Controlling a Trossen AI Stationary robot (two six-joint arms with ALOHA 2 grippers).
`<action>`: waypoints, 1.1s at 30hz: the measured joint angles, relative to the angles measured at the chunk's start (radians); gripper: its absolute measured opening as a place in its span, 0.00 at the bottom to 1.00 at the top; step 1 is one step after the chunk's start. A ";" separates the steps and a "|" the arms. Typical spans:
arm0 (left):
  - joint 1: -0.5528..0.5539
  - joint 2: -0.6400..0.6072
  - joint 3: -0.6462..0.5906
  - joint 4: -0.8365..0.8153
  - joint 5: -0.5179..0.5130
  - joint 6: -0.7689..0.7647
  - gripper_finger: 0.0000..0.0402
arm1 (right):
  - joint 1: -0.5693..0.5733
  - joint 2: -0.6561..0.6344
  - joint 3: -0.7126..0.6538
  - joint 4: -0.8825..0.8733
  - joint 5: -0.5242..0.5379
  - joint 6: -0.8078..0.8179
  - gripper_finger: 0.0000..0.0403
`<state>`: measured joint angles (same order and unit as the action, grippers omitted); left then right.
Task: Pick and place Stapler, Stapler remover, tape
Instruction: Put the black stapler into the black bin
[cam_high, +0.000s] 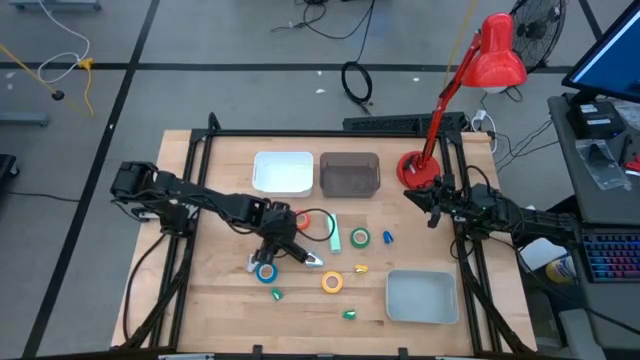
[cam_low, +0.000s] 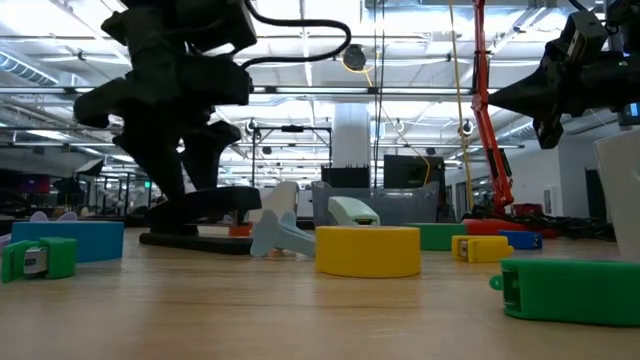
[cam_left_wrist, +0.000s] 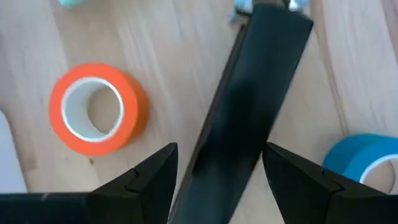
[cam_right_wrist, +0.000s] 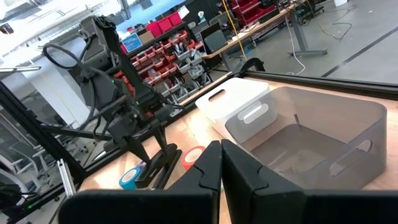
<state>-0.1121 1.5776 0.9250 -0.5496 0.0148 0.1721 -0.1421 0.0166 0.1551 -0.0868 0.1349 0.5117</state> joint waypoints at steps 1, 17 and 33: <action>0.000 0.000 0.000 -0.002 0.003 0.005 0.60 | 0.000 0.000 0.000 0.000 0.000 0.000 0.01; 0.043 0.022 -0.016 -0.065 0.045 0.063 0.60 | 0.000 0.000 0.000 0.000 0.000 0.000 0.01; 0.046 0.022 -0.087 -0.028 0.056 0.061 0.51 | 0.000 0.000 0.000 0.000 0.000 0.000 0.01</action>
<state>-0.0666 1.5997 0.8379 -0.5774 0.0712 0.2333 -0.1422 0.0166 0.1551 -0.0868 0.1347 0.5120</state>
